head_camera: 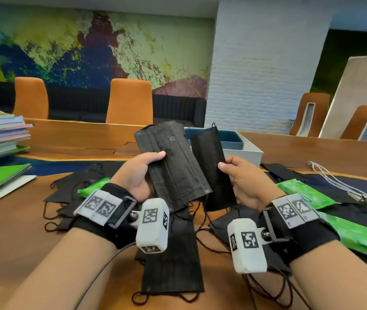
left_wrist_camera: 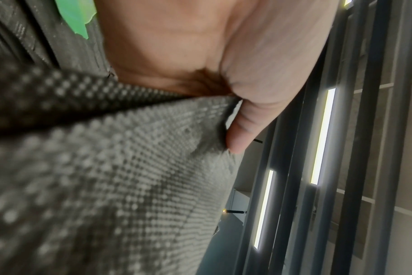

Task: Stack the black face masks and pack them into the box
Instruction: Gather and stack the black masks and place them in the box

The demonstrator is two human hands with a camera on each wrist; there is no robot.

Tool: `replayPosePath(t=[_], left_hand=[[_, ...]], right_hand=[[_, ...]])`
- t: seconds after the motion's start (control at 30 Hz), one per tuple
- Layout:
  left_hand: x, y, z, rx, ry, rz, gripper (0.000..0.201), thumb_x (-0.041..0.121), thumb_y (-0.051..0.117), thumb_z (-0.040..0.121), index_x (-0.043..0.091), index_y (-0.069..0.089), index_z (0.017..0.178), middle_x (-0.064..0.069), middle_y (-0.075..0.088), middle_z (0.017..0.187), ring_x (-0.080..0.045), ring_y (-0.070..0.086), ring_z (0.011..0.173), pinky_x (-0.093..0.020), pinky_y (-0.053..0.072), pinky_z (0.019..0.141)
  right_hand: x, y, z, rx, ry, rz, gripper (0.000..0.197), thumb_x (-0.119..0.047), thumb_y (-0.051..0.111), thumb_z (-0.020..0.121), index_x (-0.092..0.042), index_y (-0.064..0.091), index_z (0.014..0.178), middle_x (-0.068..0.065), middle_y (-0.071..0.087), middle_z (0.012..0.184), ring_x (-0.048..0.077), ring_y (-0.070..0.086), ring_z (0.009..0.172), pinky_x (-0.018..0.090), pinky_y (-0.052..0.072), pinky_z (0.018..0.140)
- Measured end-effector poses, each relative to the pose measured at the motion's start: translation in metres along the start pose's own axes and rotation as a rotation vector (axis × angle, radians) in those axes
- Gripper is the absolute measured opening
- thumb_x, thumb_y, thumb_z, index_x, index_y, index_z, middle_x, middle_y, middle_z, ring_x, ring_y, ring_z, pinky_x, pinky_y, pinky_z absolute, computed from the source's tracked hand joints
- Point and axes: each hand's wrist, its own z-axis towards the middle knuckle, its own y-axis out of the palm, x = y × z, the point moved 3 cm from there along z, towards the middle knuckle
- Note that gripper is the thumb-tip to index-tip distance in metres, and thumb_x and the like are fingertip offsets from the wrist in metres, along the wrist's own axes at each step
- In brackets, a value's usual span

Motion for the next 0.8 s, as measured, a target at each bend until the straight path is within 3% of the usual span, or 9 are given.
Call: replayPosePath(t=[0.2,0.3,0.5,0.63,0.8], left_hand=[[-0.02,0.007,0.015,-0.036,-0.058,0.009,0.026,0.017,0.046,0.095,0.003,0.066,0.102,-0.014,0.073,0.091,-0.028,0.069,0.084,-0.044,0.05,0.078],[-0.03,0.008,0.019,-0.042,-0.07,0.006,0.025,0.015,0.047,0.094,0.002,0.065,0.104,-0.013,0.074,0.088,-0.026,0.071,0.078,-0.042,0.052,0.075],[-0.041,0.011,0.024,-0.055,-0.068,0.021,0.033,0.014,0.049,0.094,0.003,0.059,0.123,-0.015,0.07,0.104,-0.028,0.069,0.089,-0.041,0.055,0.075],[-0.043,0.011,0.022,-0.067,-0.045,0.021,0.03,0.012,0.047,0.095,0.003,0.059,0.121,-0.012,0.072,0.093,-0.023,0.071,0.078,-0.036,0.059,0.065],[-0.046,0.005,0.017,-0.069,-0.051,-0.044,0.034,0.013,0.047,0.093,-0.001,0.06,0.121,-0.016,0.071,0.101,-0.029,0.07,0.086,-0.041,0.058,0.072]], right_hand=[[0.018,0.007,0.004,-0.063,0.033,0.243,0.016,-0.008,0.037,0.102,-0.009,0.053,0.1,0.018,0.064,0.108,0.029,0.061,0.1,0.05,0.048,0.094],[0.026,0.011,0.004,-0.091,0.041,0.31,0.018,-0.007,0.035,0.102,-0.007,0.052,0.105,0.016,0.064,0.106,0.026,0.063,0.096,0.044,0.052,0.087],[0.037,0.018,0.001,-0.185,0.096,0.343,0.026,-0.011,0.032,0.103,-0.009,0.055,0.113,0.012,0.068,0.102,0.019,0.069,0.087,0.036,0.059,0.074],[0.039,0.02,-0.003,-0.192,0.12,0.419,0.03,-0.012,0.028,0.104,-0.006,0.054,0.118,0.015,0.067,0.107,0.023,0.066,0.092,0.039,0.059,0.079],[0.042,0.015,-0.008,-0.14,0.125,0.375,0.031,-0.011,0.026,0.104,-0.009,0.057,0.107,0.014,0.067,0.105,0.022,0.065,0.093,0.04,0.056,0.085]])
